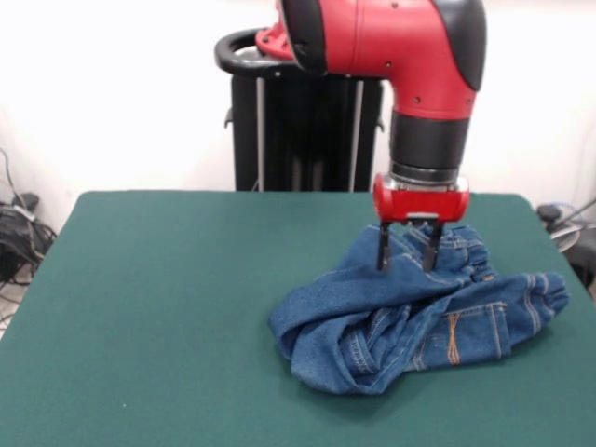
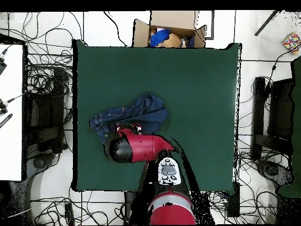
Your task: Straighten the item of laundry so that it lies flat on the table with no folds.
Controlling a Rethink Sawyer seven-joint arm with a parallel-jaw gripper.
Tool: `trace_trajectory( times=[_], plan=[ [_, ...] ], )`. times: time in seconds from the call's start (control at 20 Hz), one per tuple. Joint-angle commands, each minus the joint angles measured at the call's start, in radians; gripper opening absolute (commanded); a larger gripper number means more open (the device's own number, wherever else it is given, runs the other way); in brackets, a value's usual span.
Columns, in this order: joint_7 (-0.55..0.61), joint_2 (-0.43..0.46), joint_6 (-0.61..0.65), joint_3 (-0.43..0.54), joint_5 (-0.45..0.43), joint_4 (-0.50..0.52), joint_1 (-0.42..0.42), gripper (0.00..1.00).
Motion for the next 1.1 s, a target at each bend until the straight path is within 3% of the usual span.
trace_trajectory(
  times=[0.05, 0.3, 0.6, 1.1],
  plan=[
    [0.167, -0.043, 0.075, 0.026, 0.022, 0.061, 0.069, 1.0],
    [0.172, -0.046, 0.075, 0.024, 0.031, 0.072, 0.08, 1.0],
    [0.152, 0.043, 0.018, 0.028, 0.014, 0.02, 0.056, 1.0],
    [0.137, 0.063, 0.021, 0.033, 0.009, -0.007, 0.038, 1.0]
  ],
)
